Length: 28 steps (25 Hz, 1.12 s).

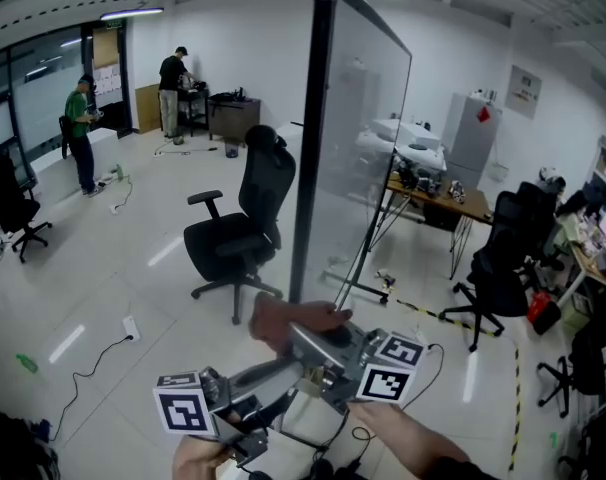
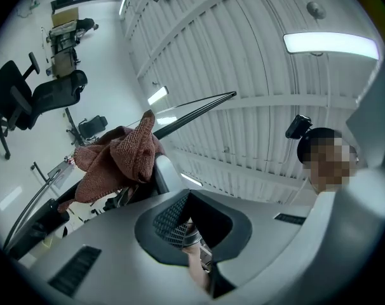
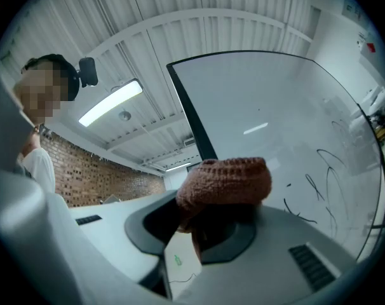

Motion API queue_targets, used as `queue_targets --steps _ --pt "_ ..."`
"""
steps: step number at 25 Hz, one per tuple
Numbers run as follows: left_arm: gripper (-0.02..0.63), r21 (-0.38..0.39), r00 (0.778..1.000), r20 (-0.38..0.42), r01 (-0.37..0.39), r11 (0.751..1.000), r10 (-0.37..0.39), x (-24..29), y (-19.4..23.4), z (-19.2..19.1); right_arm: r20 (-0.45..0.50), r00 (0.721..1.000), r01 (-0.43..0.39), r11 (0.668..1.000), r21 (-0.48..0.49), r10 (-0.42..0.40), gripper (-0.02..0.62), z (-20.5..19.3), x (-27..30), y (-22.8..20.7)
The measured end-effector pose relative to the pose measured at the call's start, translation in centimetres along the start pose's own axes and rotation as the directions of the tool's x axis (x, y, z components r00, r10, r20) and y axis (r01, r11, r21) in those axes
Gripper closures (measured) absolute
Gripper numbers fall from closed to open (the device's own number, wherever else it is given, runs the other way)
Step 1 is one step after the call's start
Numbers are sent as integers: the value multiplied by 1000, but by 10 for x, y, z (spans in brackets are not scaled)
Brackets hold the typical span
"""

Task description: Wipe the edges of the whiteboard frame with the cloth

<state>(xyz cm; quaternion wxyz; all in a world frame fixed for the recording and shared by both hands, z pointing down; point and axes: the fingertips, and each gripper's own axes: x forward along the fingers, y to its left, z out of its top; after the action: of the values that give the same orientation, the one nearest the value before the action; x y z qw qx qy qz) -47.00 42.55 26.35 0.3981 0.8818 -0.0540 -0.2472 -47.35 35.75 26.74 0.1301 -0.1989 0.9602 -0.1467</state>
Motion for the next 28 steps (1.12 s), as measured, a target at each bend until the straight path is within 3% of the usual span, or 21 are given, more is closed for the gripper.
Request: queue_targets --steps 10,17,21,28 --pt "611 73 1000 -15 25 997 -24 18 -25 17 4 999 -44 996 -81 44 505 39 9 17" --pt "611 99 1000 -16 26 995 -25 22 -35 21 -41 999 -44 962 -270 34 505 60 11 29" --pt "611 105 1000 -4 25 994 -25 19 -37 23 -70 998 -32 901 -432 2 505 70 16 37" --pt "611 115 1000 1 22 993 -22 13 -40 22 -81 996 -27 723 -690 -41 505 78 18 48"
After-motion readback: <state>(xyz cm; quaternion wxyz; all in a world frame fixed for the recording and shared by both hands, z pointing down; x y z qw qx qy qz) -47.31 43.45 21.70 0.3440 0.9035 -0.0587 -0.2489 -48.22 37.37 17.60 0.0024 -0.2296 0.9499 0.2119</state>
